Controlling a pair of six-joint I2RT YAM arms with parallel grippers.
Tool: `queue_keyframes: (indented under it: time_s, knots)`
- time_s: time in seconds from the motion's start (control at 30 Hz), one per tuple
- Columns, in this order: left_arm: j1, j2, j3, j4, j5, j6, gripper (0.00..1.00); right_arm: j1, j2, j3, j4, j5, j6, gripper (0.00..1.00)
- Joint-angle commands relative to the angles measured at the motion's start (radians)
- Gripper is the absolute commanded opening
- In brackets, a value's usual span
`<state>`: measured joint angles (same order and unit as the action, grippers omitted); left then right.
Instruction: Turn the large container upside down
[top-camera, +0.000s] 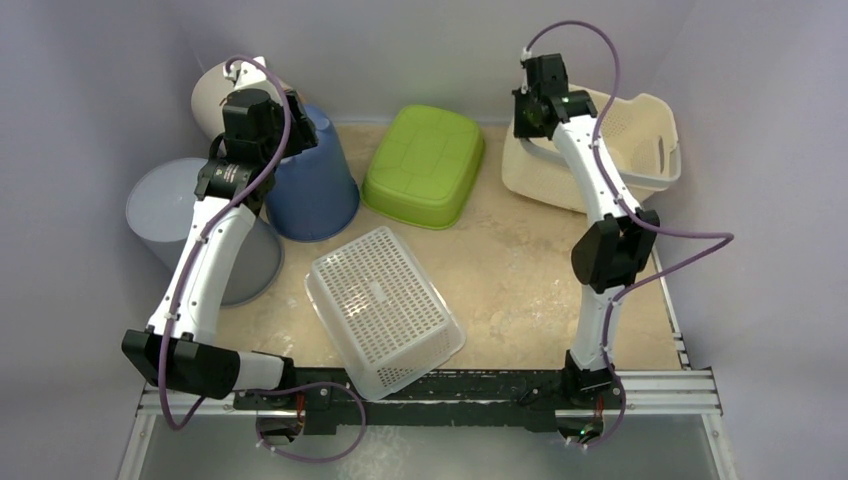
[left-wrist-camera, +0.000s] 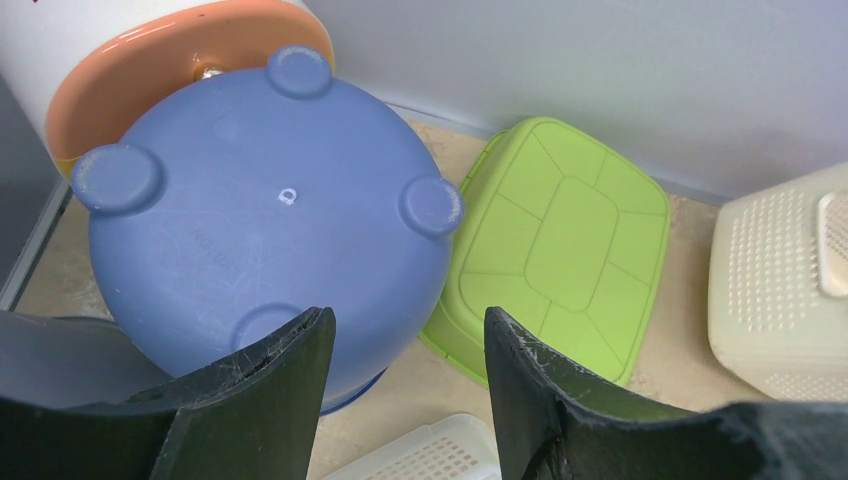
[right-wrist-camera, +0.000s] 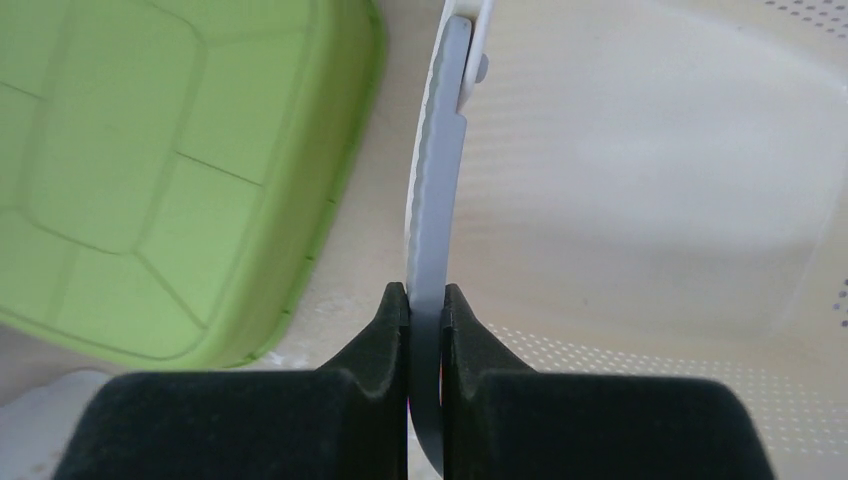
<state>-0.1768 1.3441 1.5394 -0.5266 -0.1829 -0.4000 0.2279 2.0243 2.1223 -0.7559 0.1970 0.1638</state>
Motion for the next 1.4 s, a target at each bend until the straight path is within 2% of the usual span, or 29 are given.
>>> queue_keyframes:
  time_s: [0.0, 0.17, 0.3, 0.37, 0.5, 0.67, 0.77, 0.9, 1.03, 1.1, 1.2, 1.37]
  knots:
    - [0.010, -0.036, 0.017, 0.023, -0.001, 0.017, 0.56, 0.002, -0.065, 0.208, 0.074, -0.088, 0.036, 0.00]
    - [0.010, -0.040, 0.019, 0.023, 0.003, 0.014, 0.56, 0.002, -0.087, 0.313, 0.122, -0.205, 0.099, 0.00]
    - [0.010, -0.039, 0.024, 0.026, 0.012, 0.005, 0.56, 0.002, -0.145, 0.273, 0.263, -0.354, 0.190, 0.00]
    - [0.010, -0.040, 0.024, 0.026, 0.019, 0.001, 0.56, 0.001, -0.195, 0.189, 0.369, -0.409, 0.244, 0.00]
    - [0.010, -0.044, 0.023, 0.027, 0.022, -0.001, 0.56, -0.027, -0.327, -0.098, 0.675, -0.498, 0.392, 0.00]
    - [0.010, -0.049, 0.021, 0.019, 0.015, 0.006, 0.56, -0.078, -0.476, -0.388, 0.911, -0.482, 0.550, 0.00]
    - [0.010, -0.051, 0.019, 0.020, 0.014, 0.006, 0.56, -0.105, -0.521, -0.446, 0.870, -0.391, 0.577, 0.00]
    - [0.010, -0.051, 0.017, 0.026, 0.018, 0.004, 0.56, -0.130, -0.538, -0.462, 0.726, -0.294, 0.596, 0.01]
    - [0.010, -0.047, 0.017, 0.030, 0.025, 0.004, 0.56, -0.161, -0.584, -0.527, 0.690, -0.237, 0.628, 0.05]
    - [0.010, -0.046, 0.017, 0.031, 0.029, 0.003, 0.56, -0.205, -0.605, -0.593, 0.745, -0.309, 0.684, 0.06]
    - [0.010, -0.043, 0.019, 0.034, 0.030, 0.004, 0.56, -0.251, -0.617, -0.706, 0.912, -0.461, 0.803, 0.04]
    - [0.010, -0.040, 0.024, 0.031, 0.032, 0.007, 0.56, -0.259, -0.592, -0.790, 1.214, -0.599, 0.928, 0.03]
